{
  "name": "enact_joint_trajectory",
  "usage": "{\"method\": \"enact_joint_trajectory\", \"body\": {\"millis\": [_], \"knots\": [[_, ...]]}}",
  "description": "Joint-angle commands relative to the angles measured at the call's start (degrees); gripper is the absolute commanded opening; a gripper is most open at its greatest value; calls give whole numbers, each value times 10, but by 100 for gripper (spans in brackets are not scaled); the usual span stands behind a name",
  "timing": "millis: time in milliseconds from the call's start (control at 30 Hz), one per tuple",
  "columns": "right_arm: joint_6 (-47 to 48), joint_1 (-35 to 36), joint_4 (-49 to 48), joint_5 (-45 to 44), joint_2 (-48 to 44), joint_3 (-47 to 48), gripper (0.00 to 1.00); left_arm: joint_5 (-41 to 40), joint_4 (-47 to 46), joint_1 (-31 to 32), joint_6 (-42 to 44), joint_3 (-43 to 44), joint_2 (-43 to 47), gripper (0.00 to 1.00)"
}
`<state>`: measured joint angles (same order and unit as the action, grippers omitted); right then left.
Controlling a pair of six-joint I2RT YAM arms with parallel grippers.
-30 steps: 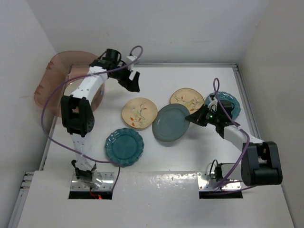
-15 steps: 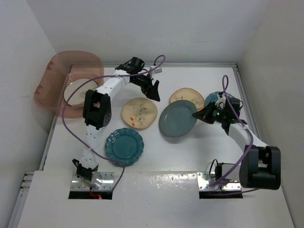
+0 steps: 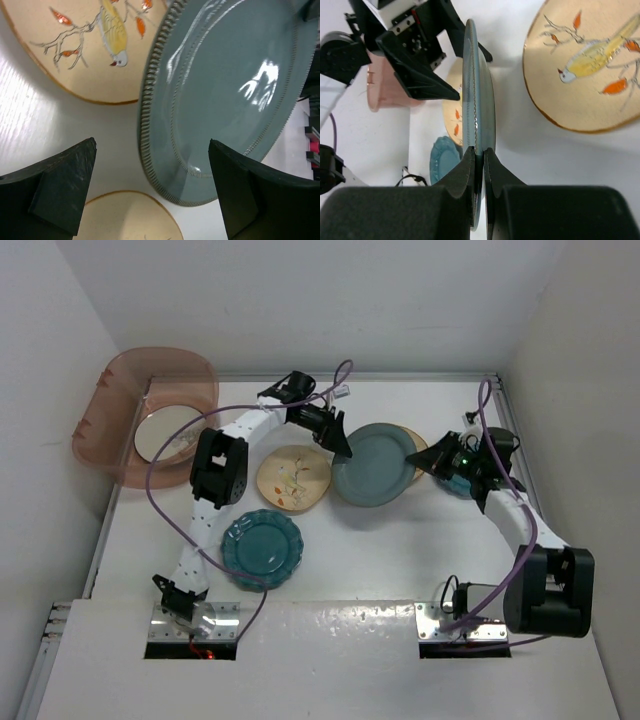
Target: Place the plates into the plastic bin on the countertop
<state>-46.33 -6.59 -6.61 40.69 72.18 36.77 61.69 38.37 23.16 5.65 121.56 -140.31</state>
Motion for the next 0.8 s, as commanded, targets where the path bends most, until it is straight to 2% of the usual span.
{"method": "enact_joint_trajectory", "body": {"millis": [0,33,133,167,200,300,367,400,433,533,567,600,633,667,700,767], "knots": [[-46,10,-113,57,10,42,0,75,-44,2,-26,10,7,93],[-48,12,-127,64,22,45,0,90,-49,2,-31,4,7,90],[-57,23,-160,66,52,53,0,97,-55,7,-44,-10,20,68],[-67,25,-169,66,59,56,0,104,-60,7,-49,-15,20,60],[-72,26,-199,68,74,58,0,111,-60,7,-55,-15,26,44],[-86,26,-240,69,109,64,0,116,-72,7,-70,-22,39,22],[-88,28,-256,72,122,73,0,116,-78,2,-77,-28,55,14],[-90,31,-259,78,149,80,0,116,-78,2,-77,-28,55,3],[-90,33,-261,79,158,84,0,110,-83,2,-95,-28,62,0],[-91,37,-256,70,210,114,1,77,-101,-4,-120,-28,80,0],[-93,37,-227,67,219,120,9,46,-115,-10,-141,-28,93,0],[-83,36,-209,54,228,151,28,29,-120,-18,-147,-21,100,0],[-79,34,-187,49,256,166,36,12,-120,-18,-147,-14,108,0],[-73,35,-108,43,269,181,43,-32,-120,-25,-147,3,116,0],[-46,36,-78,28,297,231,55,-54,-120,-33,-147,11,134,0],[-30,36,-3,18,316,260,64,-91,-125,-40,-128,25,151,0]]}}
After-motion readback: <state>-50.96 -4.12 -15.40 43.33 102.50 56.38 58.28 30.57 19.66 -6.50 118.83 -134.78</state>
